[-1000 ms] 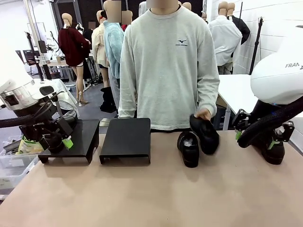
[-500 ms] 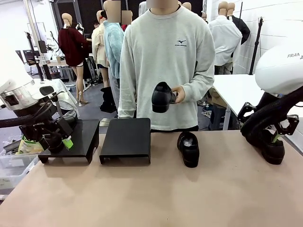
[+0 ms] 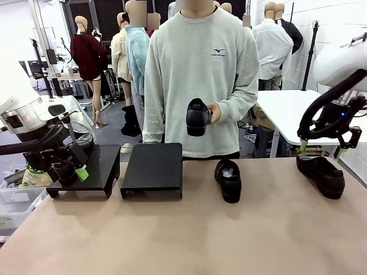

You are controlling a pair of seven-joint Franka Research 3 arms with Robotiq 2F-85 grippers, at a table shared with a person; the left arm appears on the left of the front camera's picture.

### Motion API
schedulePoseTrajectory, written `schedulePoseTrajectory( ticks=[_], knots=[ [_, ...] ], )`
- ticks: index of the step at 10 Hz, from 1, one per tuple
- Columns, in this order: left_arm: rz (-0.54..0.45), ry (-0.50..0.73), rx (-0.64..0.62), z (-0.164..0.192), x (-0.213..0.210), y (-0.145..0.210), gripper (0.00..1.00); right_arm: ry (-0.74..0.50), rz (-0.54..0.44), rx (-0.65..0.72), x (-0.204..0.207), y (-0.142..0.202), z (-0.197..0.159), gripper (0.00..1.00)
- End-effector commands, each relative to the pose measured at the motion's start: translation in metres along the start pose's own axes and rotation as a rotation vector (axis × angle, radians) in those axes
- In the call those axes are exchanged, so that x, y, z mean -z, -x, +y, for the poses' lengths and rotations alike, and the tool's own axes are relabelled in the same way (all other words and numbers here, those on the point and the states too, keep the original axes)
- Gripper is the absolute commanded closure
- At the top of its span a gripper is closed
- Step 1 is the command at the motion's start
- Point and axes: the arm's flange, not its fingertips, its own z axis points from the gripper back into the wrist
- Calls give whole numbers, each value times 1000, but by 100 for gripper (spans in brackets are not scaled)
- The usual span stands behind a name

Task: Organize the shoes by placing them on the stand.
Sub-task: Pick up one Shoe and place it in the middle of the table.

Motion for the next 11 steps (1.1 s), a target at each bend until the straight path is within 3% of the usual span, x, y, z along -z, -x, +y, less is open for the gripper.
schedulePoseTrajectory(
  ticks=[1, 3, 4, 5, 6, 7, 9, 11],
  knots=[
    [1, 17, 6, 1, 0, 1, 0, -6, -43, -3, -5, 21, -2, 0],
    [1, 17, 6, 1, 0, 1, 0, -6, -43, -3, -5, 21, -2, 0],
    [1, 17, 6, 1, 0, 1, 0, -1, -3, -1, -2, 0, 1, 0],
    [1, 17, 6, 1, 0, 1, 0, 158, -131, -164, 12, 12, 16, 0],
    [1, 17, 6, 1, 0, 1, 0, 204, -138, -186, 17, 3, 12, 0],
    [1, 17, 6, 1, 0, 1, 0, 225, -117, -300, 27, -18, 5, 0],
    [1, 17, 6, 1, 0, 1, 0, 183, -44, -337, 48, -54, -12, 0],
    [1, 17, 6, 1, 0, 1, 0, 100, 10, -349, 61, -64, -26, 0]
  ],
)
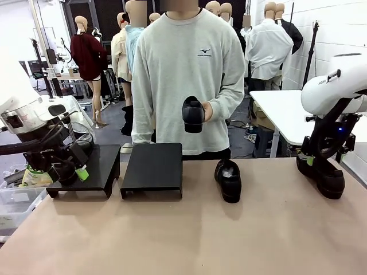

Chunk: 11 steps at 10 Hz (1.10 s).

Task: Organize the shoes by placing them on the stand.
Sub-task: Pick up one Shoe and place it in the middle of the table.

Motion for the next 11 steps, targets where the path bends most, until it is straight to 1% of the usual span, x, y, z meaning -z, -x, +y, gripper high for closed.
schedulePoseTrajectory(
  ticks=[1, 3, 7, 11],
  knots=[
    [1, 18, 6, 1, 0, 1, 0, -91, 28, -47, 1, -13, -14, 0],
    [1, 18, 6, 1, 0, 1, 0, -99, 51, -107, 8, -22, -14, 0],
    [1, 18, 6, 1, 0, 1, 0, -65, 94, -127, 17, -29, -3, 0],
    [1, 18, 6, 1, 0, 1, 0, -79, 76, -114, 15, -35, 12, 0]
  ],
)
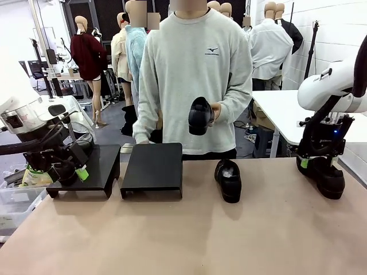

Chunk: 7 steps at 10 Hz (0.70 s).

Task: Organize the shoes by placing them on the stand.
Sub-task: Pick up one Shoe and place it in the middle of the table.

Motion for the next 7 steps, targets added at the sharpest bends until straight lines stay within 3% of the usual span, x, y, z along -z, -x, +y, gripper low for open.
schedulePoseTrajectory(
  ticks=[1, 7],
  knots=[
    [1, 18, 6, 1, 0, 1, 0, 3, 9, 18, 1, -10, 8, 0],
    [1, 18, 6, 1, 0, 1, 0, -33, 78, 14, 25, -17, 7, 0]
  ],
)
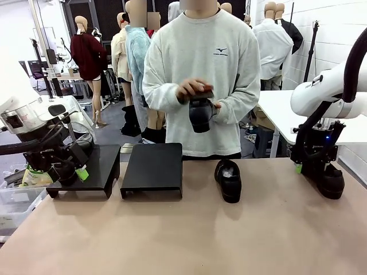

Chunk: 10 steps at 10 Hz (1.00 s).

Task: Organize the shoes by placing them on the stand.
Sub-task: Pick up one Shoe and place it in the middle of the table.

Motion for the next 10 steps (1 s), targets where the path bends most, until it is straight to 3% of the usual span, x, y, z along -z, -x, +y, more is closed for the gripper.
schedulePoseTrajectory(
  ticks=[1, 9, 10],
  knots=[
    [1, 18, 6, 1, 0, 1, 0, -13, 26, 25, -1, -5, -4, 0],
    [1, 18, 6, 1, 0, 1, 0, 33, 33, 73, 9, -9, -15, 0],
    [1, 18, 6, 1, 0, 1, 0, 44, 28, 75, 10, -8, -18, 5]
  ],
)
